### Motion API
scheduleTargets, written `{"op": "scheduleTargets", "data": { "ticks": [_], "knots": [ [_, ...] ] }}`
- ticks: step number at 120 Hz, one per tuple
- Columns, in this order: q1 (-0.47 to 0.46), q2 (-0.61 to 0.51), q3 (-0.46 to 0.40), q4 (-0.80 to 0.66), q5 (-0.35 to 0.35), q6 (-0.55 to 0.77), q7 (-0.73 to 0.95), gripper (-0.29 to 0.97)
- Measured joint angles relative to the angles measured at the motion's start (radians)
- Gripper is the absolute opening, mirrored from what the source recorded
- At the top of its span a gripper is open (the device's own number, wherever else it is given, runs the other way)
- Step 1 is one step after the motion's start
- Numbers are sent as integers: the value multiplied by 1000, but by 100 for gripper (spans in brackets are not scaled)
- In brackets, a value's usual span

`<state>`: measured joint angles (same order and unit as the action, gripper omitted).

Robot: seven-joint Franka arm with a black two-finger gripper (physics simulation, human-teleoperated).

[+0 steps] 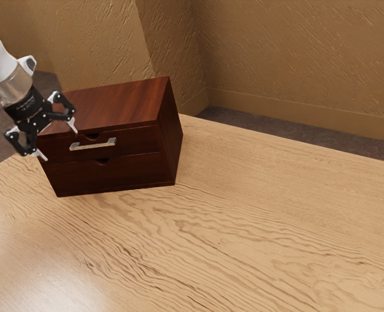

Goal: Pull the drawer handle with one arm to open the drawer

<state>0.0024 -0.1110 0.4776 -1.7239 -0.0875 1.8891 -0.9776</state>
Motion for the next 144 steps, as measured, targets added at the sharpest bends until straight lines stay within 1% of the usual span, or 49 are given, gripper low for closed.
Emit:
{"op": "scheduleTargets", "data": {
  "ticks": [6, 12, 14, 16, 21, 27, 31, 37, 45, 52, 62, 101, 125, 144],
  "knots": [
    [-4, -11, 0, -26, -8, 33, -36, 65],
    [-3, -50, -2, -81, -21, 68, -68, 65],
    [9, -60, -6, -100, -29, 79, -78, 65],
    [40, -71, -27, -124, -38, 91, -87, 65],
    [188, -107, -142, -189, -62, 123, -109, 65],
    [433, -174, -359, -269, -95, 161, -131, 65],
    [541, -201, -463, -298, -114, 183, -145, 65],
    [630, -215, -572, -315, -142, 211, -164, 65],
    [673, -212, -641, -322, -176, 245, -187, 65],
    [689, -204, -662, -326, -198, 272, -204, 65],
    [696, -186, -670, -329, -217, 308, -224, 65],
    [699, -140, -672, -333, -252, 393, -275, 65],
    [716, -116, -672, -339, -255, 421, -293, 65],
    [717, -109, -672, -337, -230, 434, -304, 65]
  ]
}}
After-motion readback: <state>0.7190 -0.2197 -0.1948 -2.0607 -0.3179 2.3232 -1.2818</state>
